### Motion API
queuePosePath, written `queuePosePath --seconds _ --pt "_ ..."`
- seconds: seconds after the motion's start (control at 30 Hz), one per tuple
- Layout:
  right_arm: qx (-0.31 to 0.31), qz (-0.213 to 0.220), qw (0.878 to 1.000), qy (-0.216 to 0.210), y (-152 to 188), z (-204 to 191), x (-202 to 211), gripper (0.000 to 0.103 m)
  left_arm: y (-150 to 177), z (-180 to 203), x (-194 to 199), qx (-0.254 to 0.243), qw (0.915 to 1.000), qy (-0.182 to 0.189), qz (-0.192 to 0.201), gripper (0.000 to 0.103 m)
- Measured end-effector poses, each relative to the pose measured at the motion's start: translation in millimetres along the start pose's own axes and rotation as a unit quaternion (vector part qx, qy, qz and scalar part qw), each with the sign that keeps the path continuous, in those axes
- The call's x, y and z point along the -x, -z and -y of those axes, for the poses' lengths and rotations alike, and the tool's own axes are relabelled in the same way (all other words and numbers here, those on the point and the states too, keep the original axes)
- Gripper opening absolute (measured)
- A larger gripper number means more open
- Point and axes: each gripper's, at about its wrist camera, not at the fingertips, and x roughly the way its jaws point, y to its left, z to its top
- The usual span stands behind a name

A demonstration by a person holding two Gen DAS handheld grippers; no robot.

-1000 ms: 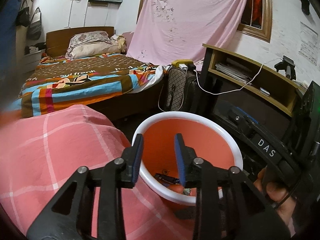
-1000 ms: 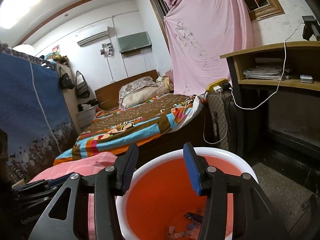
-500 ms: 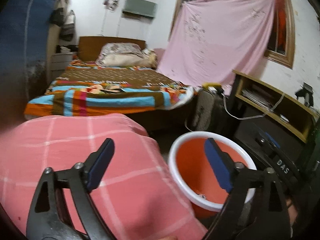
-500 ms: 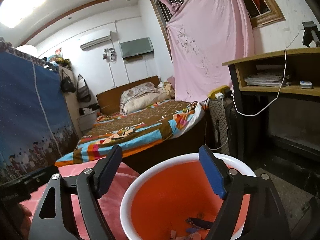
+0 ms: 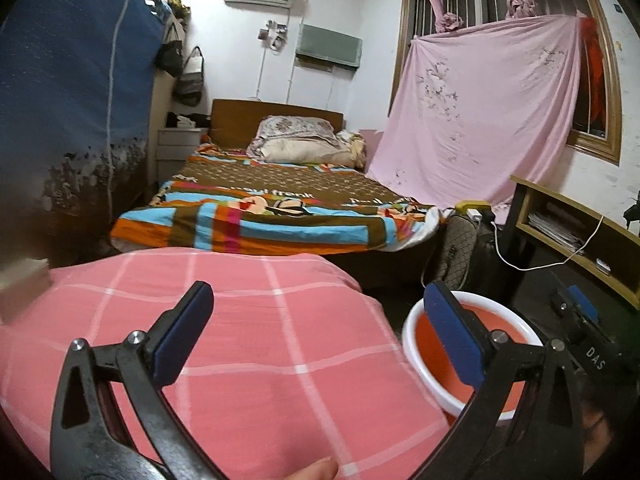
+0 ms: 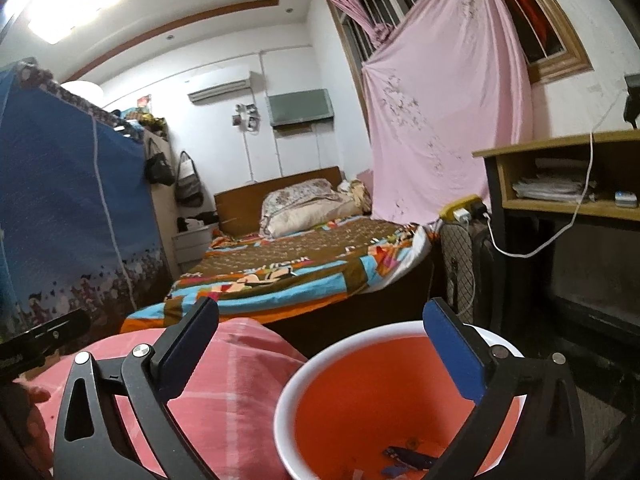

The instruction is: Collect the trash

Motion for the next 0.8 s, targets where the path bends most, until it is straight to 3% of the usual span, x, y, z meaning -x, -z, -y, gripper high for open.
queuePosePath --seconds 0.37,0.8 --pt "0.041 0.039 0.998 -0.042 4.4 -39.8 32.4 0.103 12.0 -30.8 37.2 0.01 0.9979 -0.059 0.023 0.09" --pt "0.064 0.037 0.995 -0.065 10.7 -71.7 68.9 0.103 28.6 -65.7 91.5 0.038 0.9933 -0.101 0.04 0.09"
